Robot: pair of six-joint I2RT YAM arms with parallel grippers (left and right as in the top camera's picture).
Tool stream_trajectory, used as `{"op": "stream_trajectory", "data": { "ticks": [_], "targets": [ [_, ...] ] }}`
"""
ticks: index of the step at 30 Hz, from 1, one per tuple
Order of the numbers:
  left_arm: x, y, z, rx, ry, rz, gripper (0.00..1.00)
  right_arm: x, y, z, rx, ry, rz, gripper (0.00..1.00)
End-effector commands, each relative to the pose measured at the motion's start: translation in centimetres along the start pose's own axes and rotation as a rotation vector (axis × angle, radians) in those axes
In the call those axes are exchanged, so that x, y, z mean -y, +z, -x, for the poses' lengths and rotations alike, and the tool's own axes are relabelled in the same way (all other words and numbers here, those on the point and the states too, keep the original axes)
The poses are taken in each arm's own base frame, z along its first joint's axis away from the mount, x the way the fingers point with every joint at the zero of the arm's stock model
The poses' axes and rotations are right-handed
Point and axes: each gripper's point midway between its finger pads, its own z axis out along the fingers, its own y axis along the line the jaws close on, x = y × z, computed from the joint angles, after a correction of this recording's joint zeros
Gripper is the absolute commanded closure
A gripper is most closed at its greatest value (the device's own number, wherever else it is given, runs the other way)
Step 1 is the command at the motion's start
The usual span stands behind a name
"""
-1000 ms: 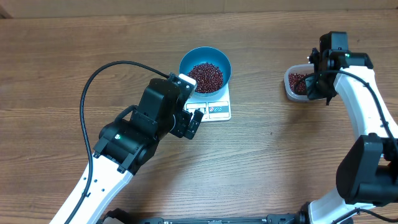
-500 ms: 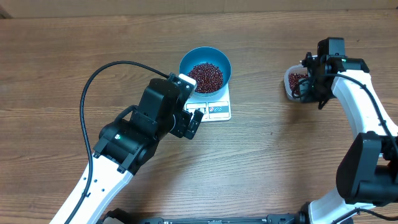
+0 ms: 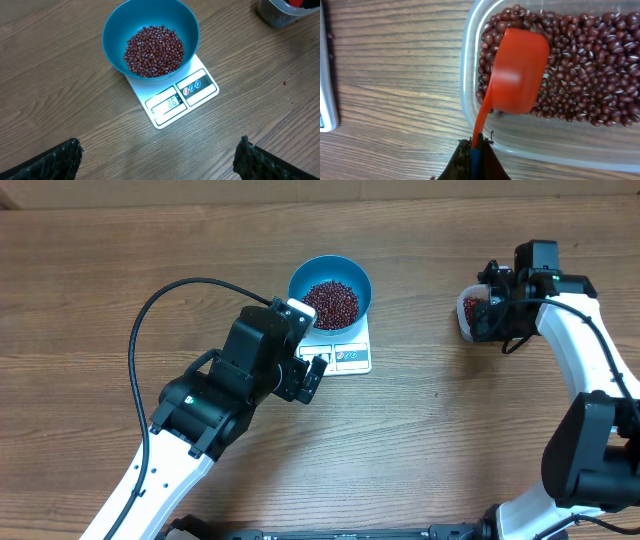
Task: Scoop item into bowl and weigh 150g on scale
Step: 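Dip the red cup into the tub beans and scoop, right gripper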
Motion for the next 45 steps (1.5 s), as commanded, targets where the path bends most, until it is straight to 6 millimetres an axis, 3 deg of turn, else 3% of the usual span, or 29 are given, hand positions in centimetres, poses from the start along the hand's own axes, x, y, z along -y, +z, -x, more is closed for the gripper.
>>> {"op": "stream_trajectory", "data": {
  "ticks": [1, 14, 21, 31, 45],
  "targets": [
    [-0.1, 0.1, 0.0, -0.002, -0.013, 0.002, 0.0, -2.2, 0.2, 0.3, 0.019, -0.003, 0.123, 0.96],
    [-0.1, 0.1, 0.0, -0.002, -0.013, 0.002, 0.0, -1.1, -1.2, 1.0, 0.092, 0.093, 0.277, 0.96],
    [-0.1, 0.1, 0.0, -0.002, -0.013, 0.002, 0.0, 0.8, -2.2, 1.0, 0.137, 0.178, 0.357, 0.96],
    [-0.1, 0.1, 0.0, -0.002, -0.013, 0.002, 0.01, 2.6, -0.4, -0.1, 0.089, 0.264, 0.395, 0.96],
    [-0.1, 0.1, 0.0, -0.002, -0.013, 0.002, 0.0, 1.6, 1.1, -0.2, 0.066, 0.299, 0.511, 0.96]
  ]
}}
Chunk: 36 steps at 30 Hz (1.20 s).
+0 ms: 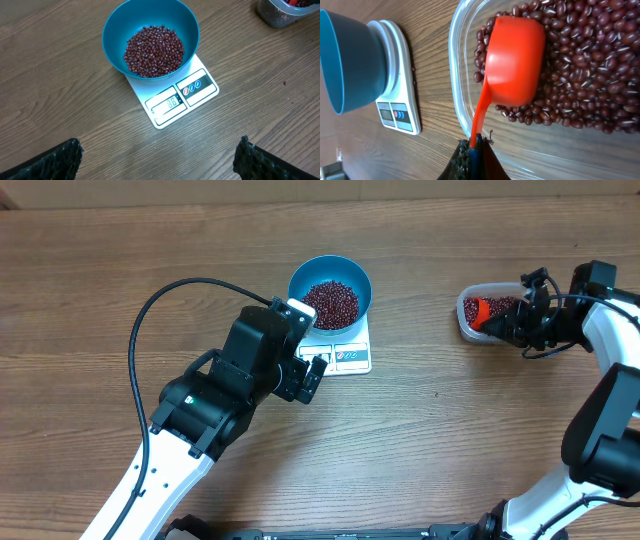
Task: Scoop item into bowl and weigh 150g on scale
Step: 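Dip the red cup into the tub beans and scoop, right gripper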
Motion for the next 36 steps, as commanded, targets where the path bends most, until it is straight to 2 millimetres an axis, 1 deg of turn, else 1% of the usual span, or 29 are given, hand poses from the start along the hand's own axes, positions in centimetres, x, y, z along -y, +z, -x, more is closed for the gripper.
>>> {"op": "stream_trajectory", "data": {
  "ticks": [1, 4, 10, 15, 18, 21, 25, 34, 36],
  "targets": [
    [-0.1, 0.1, 0.0, -0.002, -0.013, 0.002, 0.0, 0.0, 0.8, -0.4, -0.017, 0.02, 0.04, 0.96],
    [-0.1, 0.1, 0.0, -0.002, -0.013, 0.002, 0.0, 0.5, 0.3, -0.3, -0.004, 0.036, 0.044, 0.96],
    [-0.1, 0.1, 0.0, -0.002, -0.013, 0.002, 0.0, 1.3, -1.4, 0.4, 0.055, 0.086, 0.103, 0.96],
    [-0.1, 0.1, 0.0, -0.002, -0.013, 0.002, 0.0, 1.0, -3.9, 1.4, 0.149, 0.134, 0.249, 0.96],
    [-0.1, 0.1, 0.0, -0.002, -0.013, 0.002, 0.01, 1.5, -5.4, 1.8, 0.196, 0.164, 0.296, 0.96],
    [-0.1, 0.1, 0.0, -0.002, -0.013, 0.002, 0.0, 2.1, -6.5, 1.7, 0.221, 0.201, 0.318, 0.96],
    [-0.1, 0.1, 0.0, -0.002, -0.013, 0.002, 0.0, 2.6, -7.0, 1.2, 0.222, 0.212, 0.318, 0.96],
    [-0.1, 0.1, 0.0, -0.002, -0.013, 0.002, 0.0, 2.1, -7.0, 0.2, 0.191, 0.231, 0.333, 0.96],
    [-0.1, 0.1, 0.0, -0.002, -0.013, 0.002, 0.0, 1.8, -7.1, 0.1, 0.188, 0.223, 0.349, 0.97]
  ]
}}
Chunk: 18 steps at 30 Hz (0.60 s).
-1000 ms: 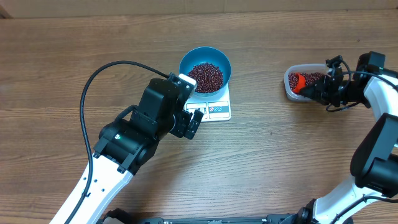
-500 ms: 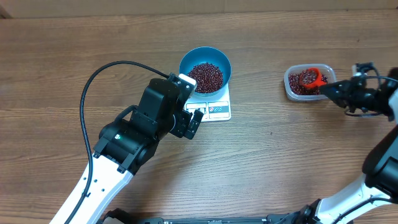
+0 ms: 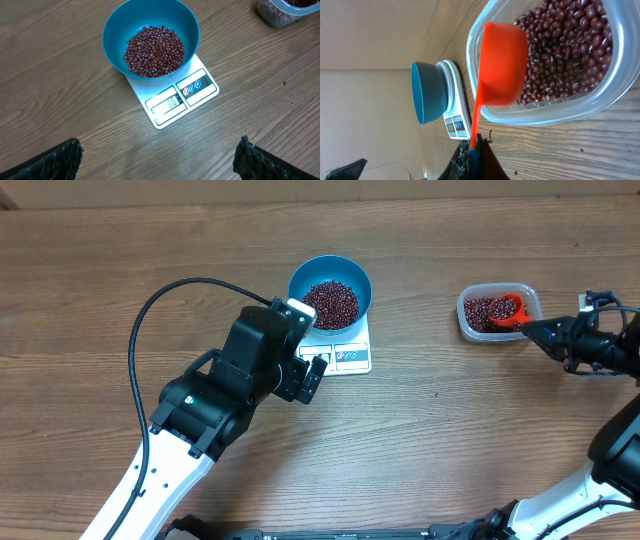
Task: Scoop item into bowl and weigh 150g on scale
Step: 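Dip the red cup into the tub beans and scoop, right gripper, then lift the filled red cup and carry it over the teal bowl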
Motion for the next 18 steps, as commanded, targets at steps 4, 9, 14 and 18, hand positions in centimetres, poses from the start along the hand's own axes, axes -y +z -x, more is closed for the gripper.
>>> {"op": "stream_trajectory", "data": {
  "ticks": [4, 9, 14, 18],
  "targets": [
    [-0.1, 0.1, 0.0, -0.002, -0.013, 0.002, 0.0, -1.1, 0.1, -0.4, -0.003, -0.027, 0.065, 0.96],
    [-0.1, 0.1, 0.0, -0.002, -0.013, 0.002, 0.0, -1.5, 0.0, -0.3, 0.003, -0.029, 0.086, 0.96],
    [-0.1, 0.1, 0.0, -0.002, -0.013, 0.002, 0.0, -2.1, 0.0, -0.2, 0.015, -0.084, 0.119, 0.96],
    [-0.1, 0.1, 0.0, -0.002, -0.013, 0.002, 0.0, -2.7, -0.1, 0.0, 0.027, -0.102, 0.152, 0.96]
  ]
}}
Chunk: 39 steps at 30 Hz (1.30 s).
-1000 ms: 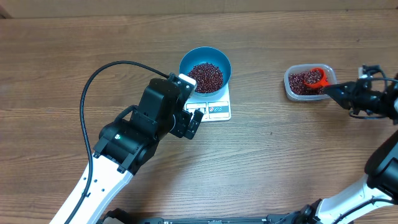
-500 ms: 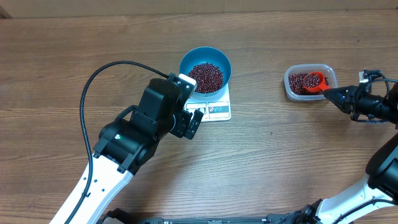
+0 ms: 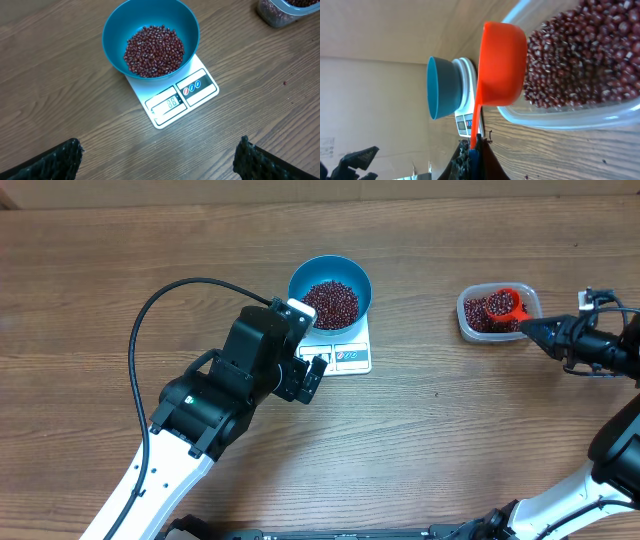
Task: Scoop item into bowl and weigh 150g on scale
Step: 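Lift the filled red cup and carry it over the teal bowl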
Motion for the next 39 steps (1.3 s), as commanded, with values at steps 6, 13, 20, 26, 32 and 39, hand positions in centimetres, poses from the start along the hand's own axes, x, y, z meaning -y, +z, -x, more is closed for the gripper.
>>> {"op": "stream_trajectory", "data": {
  "ticks": [6, 13, 20, 26, 32, 39],
  "targets": [
    [-0.1, 0.1, 0.0, -0.002, -0.013, 0.002, 0.0, -2.1, 0.1, 0.5, 0.006, -0.045, 0.064, 0.96],
    [-0.1, 0.1, 0.0, -0.002, -0.013, 0.002, 0.0, -5.4, 1.5, 0.6, -0.042, -0.117, 0.076, 0.96],
    [-0.1, 0.1, 0.0, -0.002, -0.013, 0.002, 0.0, -9.2, 5.0, -0.6, -0.137, -0.207, 0.115, 0.96],
    [-0.1, 0.1, 0.0, -0.002, -0.013, 0.002, 0.0, -11.7, 9.0, -2.2, -0.227, -0.249, 0.145, 0.97],
    [-0.1, 0.1, 0.0, -0.002, -0.013, 0.002, 0.0, -14.5, 13.3, -3.6, -0.291, -0.303, 0.182, 0.97],
    [-0.1, 0.1, 0.0, -0.002, -0.013, 0.002, 0.0, -17.7, 17.2, -5.2, -0.327, -0.448, 0.246, 0.96]
  ]
}}
